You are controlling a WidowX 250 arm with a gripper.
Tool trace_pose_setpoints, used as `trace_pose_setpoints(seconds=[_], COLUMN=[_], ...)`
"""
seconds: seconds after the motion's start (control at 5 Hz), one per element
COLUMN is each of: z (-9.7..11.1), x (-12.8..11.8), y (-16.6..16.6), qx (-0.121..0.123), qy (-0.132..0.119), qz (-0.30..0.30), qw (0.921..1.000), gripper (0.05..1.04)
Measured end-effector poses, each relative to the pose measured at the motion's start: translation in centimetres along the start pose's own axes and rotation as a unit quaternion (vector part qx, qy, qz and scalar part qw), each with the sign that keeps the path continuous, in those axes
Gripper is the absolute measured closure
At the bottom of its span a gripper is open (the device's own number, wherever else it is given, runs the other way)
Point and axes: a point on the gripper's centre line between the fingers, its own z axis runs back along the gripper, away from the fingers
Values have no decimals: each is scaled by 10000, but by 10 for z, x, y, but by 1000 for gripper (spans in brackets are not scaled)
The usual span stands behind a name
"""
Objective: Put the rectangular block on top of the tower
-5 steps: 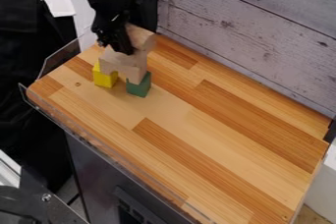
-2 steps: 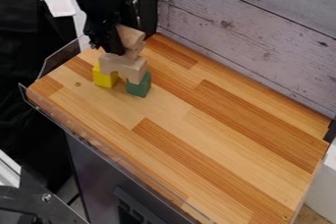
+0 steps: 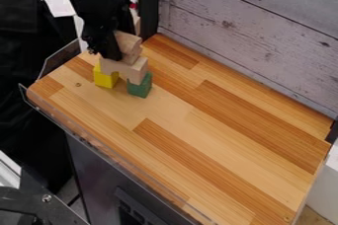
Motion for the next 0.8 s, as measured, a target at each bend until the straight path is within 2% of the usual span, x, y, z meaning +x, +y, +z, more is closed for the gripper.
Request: trace_pose_setpoints(seconds=[0.4,0.6,0.8], z=[-2,-3,-7], x=[-5,-7,-13], y=[0,-1,4], qx=[26,32,229], qy=[6,-5,62], qz=[14,31,73], qw=[10000,10000,9997], gripper=[473,400,126])
